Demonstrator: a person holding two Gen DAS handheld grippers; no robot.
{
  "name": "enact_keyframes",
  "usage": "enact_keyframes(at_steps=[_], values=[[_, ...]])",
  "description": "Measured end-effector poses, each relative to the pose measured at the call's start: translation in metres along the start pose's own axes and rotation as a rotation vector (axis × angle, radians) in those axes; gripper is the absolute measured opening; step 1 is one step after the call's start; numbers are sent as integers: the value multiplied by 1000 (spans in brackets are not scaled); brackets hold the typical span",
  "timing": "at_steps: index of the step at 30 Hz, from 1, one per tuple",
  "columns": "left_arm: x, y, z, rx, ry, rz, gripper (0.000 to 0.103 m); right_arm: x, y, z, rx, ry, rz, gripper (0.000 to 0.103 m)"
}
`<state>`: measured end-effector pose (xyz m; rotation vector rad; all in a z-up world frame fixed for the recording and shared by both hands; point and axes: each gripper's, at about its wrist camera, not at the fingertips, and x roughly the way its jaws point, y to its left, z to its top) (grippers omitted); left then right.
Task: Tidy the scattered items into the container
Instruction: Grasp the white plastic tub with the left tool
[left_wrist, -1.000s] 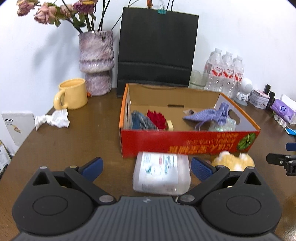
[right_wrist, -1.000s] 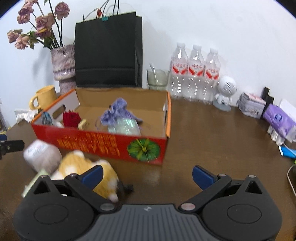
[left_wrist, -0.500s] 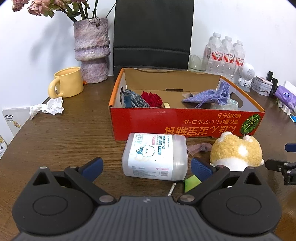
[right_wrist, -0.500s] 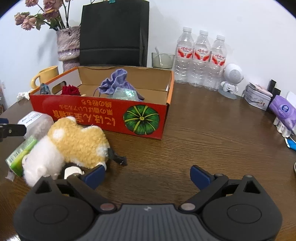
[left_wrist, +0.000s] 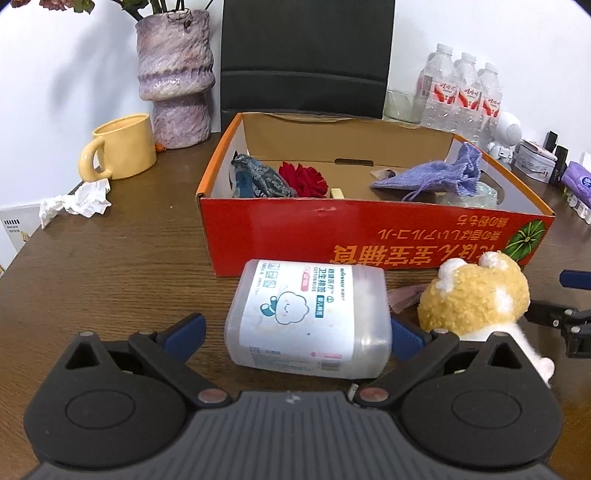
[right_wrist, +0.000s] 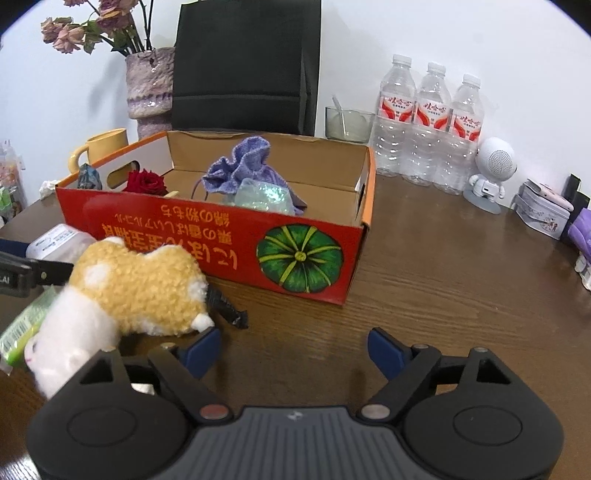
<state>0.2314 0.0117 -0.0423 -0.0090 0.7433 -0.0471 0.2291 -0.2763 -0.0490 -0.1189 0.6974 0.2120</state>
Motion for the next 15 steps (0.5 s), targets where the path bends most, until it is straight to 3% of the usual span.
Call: enact_keyframes(at_steps=[5,15], values=[[1,2,0,2,0,-5,103,4,-10,3,21,-6,-10,85],[6,6,0,-19,13,-22,103,16,6,14,-30,-6,113,77]])
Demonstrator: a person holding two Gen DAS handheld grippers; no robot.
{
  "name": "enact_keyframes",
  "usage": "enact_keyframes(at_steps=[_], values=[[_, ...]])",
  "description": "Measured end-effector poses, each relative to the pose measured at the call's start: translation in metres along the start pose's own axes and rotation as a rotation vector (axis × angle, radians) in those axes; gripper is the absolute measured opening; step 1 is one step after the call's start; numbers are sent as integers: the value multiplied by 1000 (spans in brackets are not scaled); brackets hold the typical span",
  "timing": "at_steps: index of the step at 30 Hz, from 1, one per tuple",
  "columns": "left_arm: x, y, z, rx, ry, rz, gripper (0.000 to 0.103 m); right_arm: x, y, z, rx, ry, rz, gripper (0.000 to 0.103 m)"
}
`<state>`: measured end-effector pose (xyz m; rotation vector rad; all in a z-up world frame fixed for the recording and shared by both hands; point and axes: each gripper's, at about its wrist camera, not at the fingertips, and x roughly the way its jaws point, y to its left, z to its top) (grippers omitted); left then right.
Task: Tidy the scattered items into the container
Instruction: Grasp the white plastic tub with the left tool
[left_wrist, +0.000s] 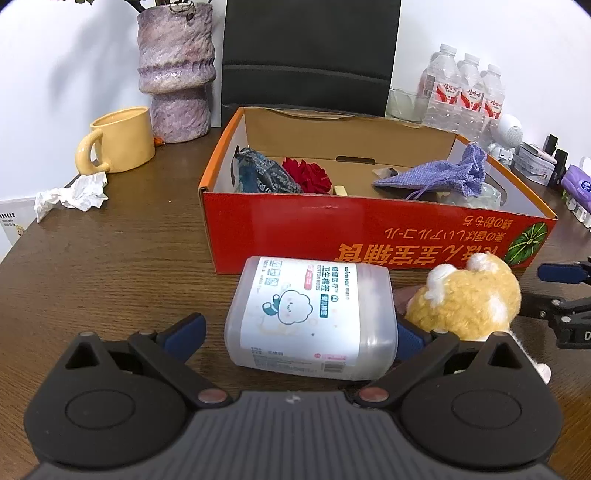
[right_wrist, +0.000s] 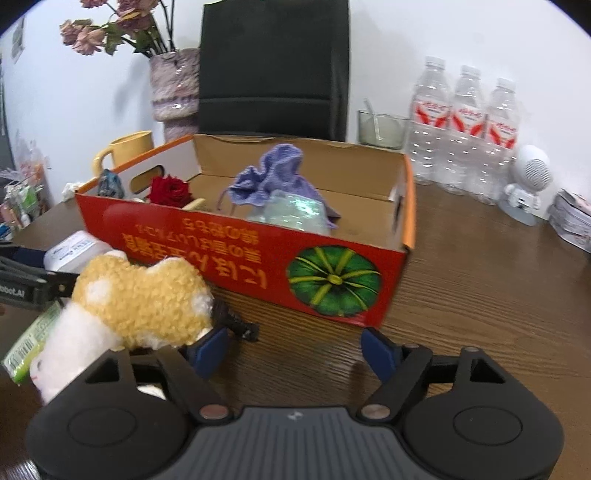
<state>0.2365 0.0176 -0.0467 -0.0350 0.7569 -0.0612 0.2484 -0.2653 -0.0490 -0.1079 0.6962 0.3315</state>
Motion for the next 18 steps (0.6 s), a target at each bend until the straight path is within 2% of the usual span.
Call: enact_keyframes(at_steps=[4,6,8,12,15,16,17,18], values=[[1,5,-1,-18,10,-14,101,5,8,5,-20,-1,23,72],[1,7,0,-23,9,-24,95,8,11,8,-31,3,25,70],[2,8,-1,-26,11,-32,85,12,14,10,-40,6,37,64],[1,8,-2,-17,2,-31,84,20,24,13,-74,23,53,60],[0,11,-3,-23,-7,-33,84,22,29,14,-82,23,77,44],[-1,12,-3,-25,-8,-36,84,22,30,14,-77,27,91,32],[-1,13,-3,-25,-8,-39,84,21,32,14,-77,30,98,26],[-2,14,-4,-26,-8,-40,84,19,35,13,-86,31,89,24]])
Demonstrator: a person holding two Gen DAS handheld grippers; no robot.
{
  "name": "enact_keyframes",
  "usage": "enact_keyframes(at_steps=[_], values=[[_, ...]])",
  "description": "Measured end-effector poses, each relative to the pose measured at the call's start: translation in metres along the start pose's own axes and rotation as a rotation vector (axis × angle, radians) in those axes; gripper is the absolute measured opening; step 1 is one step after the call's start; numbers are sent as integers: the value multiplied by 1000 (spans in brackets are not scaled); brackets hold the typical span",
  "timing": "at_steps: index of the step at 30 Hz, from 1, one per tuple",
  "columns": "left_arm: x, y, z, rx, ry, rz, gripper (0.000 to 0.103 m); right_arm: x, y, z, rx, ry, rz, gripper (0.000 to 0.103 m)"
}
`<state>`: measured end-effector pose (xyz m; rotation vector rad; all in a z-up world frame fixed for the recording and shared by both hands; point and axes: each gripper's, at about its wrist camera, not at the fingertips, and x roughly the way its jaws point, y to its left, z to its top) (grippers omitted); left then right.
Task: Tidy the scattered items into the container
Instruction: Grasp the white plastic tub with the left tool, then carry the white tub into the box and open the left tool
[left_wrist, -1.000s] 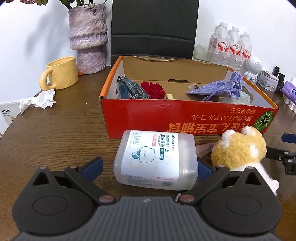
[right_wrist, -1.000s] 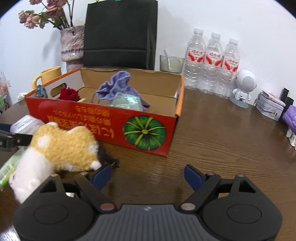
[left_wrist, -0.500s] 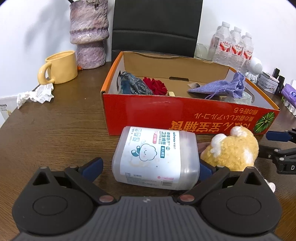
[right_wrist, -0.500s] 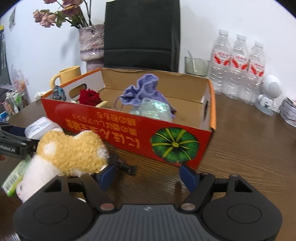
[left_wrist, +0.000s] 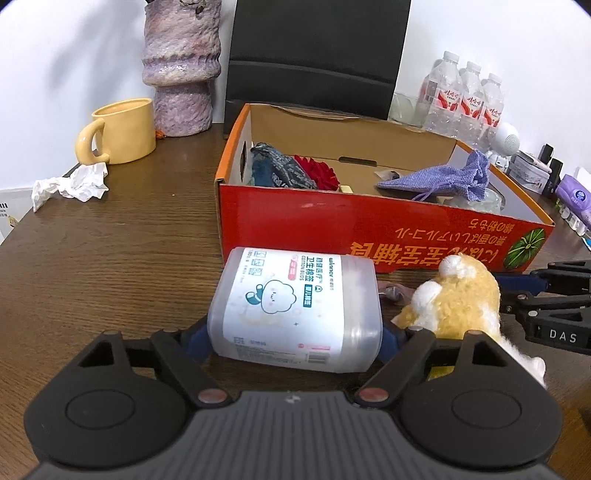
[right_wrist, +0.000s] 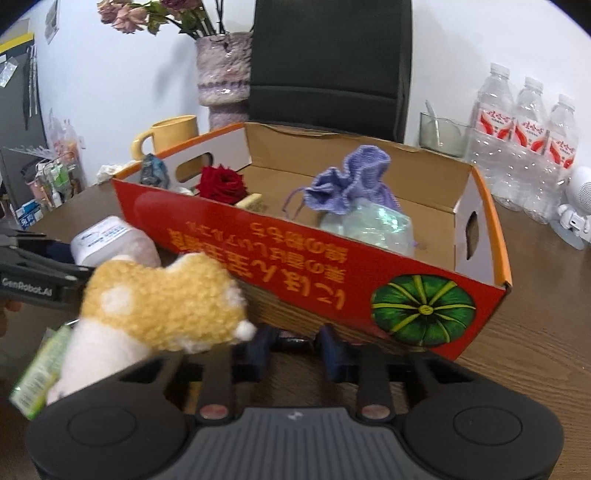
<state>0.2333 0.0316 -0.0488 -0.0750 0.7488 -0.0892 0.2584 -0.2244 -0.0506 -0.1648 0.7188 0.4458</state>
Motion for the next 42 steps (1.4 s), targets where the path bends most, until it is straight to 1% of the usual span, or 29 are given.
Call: enact_keyframes(at_steps=[2,5,7,18,30,35,42], values=[[-2,1,-1,-3,-3,-3,84,-2,4,-1,-5,1,-3,16],[-6,4,-2,-8,-12,-11,84,-9,3,-1,45,-4,1,8],[-10,5,-3,-8,-24,-14,83,-15,2,-2,64,-15,-8,7],[-50,2,-4,20,-106,-21,83,-63,10,-2,83,-92,-76,6],[-84,-8,4,39,-173,-32,83,-99,26,8,75,-163,-102,6],[-88,-13,13,42,-191,-38,83,-108,25,17,81,-197,-110,6],[-86,-23,39,59,-228,-58,84,-110,18,38,96,-243,-125,6]])
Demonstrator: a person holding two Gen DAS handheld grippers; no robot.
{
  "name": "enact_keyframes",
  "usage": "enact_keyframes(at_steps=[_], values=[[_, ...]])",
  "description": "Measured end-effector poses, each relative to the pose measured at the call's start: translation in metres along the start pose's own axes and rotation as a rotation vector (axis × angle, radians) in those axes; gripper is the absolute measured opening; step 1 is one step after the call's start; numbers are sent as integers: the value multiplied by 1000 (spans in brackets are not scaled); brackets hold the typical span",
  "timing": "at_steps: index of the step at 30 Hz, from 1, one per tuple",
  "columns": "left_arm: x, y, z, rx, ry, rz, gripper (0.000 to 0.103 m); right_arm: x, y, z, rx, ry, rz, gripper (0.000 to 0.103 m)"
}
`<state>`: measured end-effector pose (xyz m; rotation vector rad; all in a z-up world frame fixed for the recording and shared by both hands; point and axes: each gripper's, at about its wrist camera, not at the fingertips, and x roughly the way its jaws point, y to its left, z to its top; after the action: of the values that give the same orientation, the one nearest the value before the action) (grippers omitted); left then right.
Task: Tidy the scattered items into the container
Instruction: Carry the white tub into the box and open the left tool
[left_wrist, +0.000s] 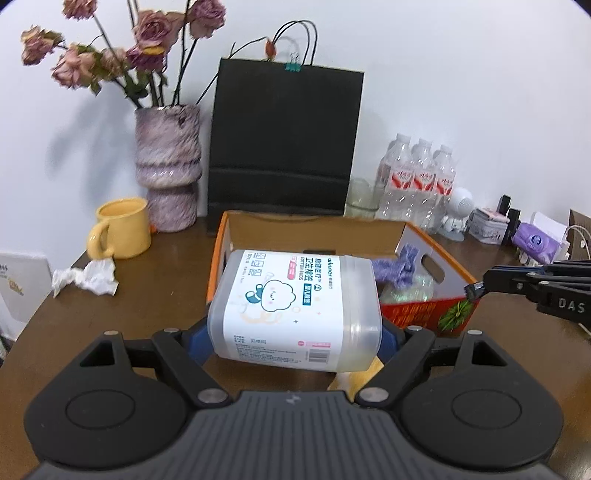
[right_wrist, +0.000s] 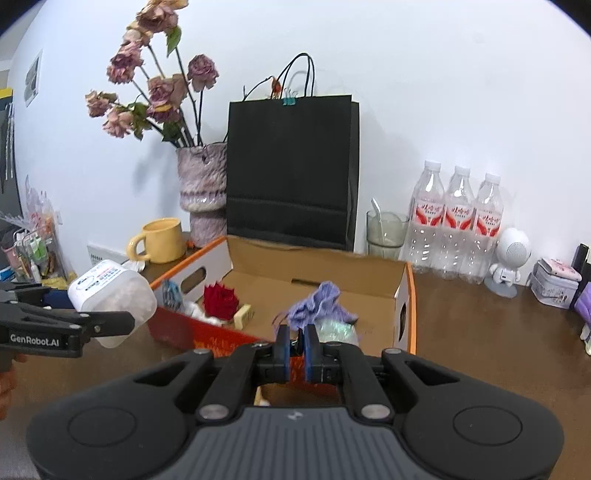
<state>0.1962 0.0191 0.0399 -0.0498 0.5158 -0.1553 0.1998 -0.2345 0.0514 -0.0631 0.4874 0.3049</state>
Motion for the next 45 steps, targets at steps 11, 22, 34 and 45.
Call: enact_keyframes(at_steps=[11,22,34,45], values=[[58,-8,28,10,8,-27,84,48,-25,27,51,-15,-47,6],[128,1,37,-38,22,-11,84,124,-63,28,159,22,-99,6],[153,-1,32,-14,39,-26,96,154,-67,18,178,66,-107,32],[133,4,38,-37,-28,22,103,135,-63,28,178,22,-108,103]])
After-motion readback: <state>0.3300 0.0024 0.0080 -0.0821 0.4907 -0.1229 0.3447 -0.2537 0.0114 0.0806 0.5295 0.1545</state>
